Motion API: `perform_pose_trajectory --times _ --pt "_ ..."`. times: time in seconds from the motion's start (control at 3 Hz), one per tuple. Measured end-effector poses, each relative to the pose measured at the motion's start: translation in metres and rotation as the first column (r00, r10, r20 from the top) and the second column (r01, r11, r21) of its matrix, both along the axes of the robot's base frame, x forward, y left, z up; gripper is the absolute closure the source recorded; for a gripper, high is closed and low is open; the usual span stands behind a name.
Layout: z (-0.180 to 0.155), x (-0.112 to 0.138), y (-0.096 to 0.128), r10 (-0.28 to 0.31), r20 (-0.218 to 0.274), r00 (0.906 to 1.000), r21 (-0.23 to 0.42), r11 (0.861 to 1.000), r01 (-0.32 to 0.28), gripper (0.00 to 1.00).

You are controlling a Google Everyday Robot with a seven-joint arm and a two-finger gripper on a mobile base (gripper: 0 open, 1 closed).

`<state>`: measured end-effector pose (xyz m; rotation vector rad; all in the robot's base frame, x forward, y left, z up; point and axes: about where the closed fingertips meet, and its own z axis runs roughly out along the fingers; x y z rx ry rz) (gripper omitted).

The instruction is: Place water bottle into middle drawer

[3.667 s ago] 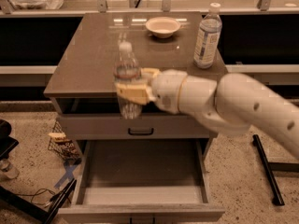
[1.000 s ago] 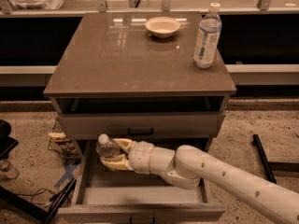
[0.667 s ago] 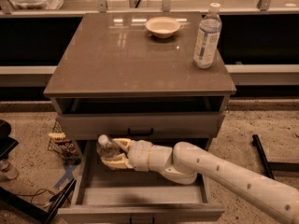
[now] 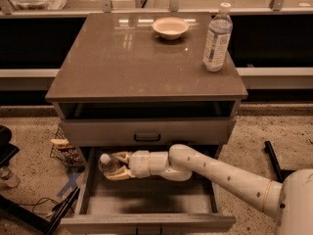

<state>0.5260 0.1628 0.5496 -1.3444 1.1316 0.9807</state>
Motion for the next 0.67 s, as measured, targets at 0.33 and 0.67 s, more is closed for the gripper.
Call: perform_pose_trajectory --times 0.33,0.67 --pt "0.005 -0.002 0.001 -0.006 -0.002 1.0 0.004 1.0 0.006 1.0" --pt "-0.008 -0.003 0.001 -0.02 -0.018 0.9996 0.027 0.999 0.021 1.0"
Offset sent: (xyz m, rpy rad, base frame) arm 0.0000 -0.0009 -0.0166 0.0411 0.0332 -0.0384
